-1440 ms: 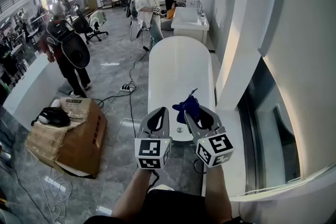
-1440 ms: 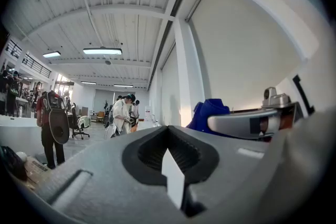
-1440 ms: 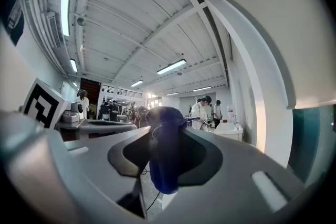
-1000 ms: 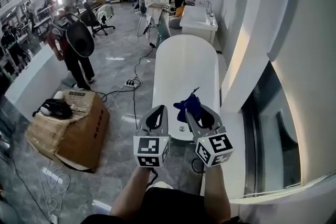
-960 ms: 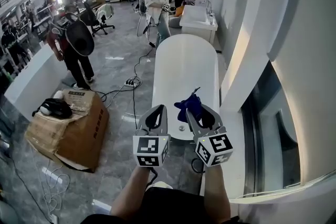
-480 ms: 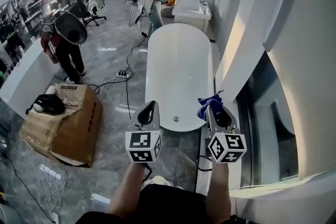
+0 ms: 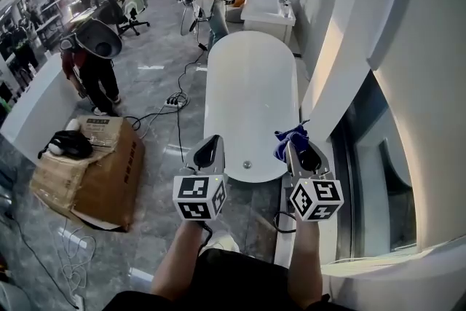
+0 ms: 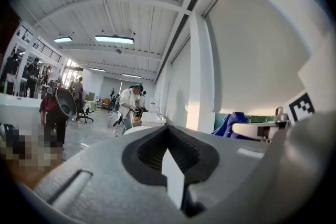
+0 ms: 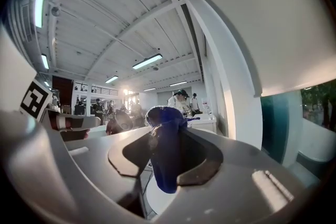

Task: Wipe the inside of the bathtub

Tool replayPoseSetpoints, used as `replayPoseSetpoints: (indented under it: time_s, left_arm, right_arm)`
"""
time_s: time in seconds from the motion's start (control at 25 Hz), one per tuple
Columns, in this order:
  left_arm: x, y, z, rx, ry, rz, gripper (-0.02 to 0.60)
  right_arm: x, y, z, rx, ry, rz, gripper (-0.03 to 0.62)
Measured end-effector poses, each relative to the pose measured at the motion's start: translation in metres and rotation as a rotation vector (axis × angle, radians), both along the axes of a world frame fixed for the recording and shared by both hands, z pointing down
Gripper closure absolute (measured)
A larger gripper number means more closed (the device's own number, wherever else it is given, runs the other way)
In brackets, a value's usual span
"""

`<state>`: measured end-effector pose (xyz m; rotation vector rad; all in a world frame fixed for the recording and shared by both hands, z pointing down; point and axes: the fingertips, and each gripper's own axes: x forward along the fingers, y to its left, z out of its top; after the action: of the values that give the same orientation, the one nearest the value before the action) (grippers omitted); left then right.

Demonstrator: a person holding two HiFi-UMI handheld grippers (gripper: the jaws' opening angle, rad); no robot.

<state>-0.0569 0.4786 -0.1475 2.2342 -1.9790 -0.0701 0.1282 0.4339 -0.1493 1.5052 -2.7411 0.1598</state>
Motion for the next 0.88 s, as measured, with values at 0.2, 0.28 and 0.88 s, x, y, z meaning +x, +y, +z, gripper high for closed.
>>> replayPoseSetpoints:
  time_s: [0.2,0.28,0.88]
  left_arm:
    - [-0.018,-0.001,0.002,0.003,0.010,-0.043,0.578]
    - [-0.024,-0.003,0.003,0.001,0.015,-0.057,0.578]
    - [-0.060,-0.100,0.037,-0.044,0.051,-0.027,0.578]
  right_arm:
    - [-0.014,-0.006,0.000,0.003,0.016,-0.041,0.462]
    - [-0.018,-0.010,0.001,0.001,0.019,-0.048,0.462]
    - [-0.054,-0.096,0.044,-0.079,0.039,-0.048,0.462]
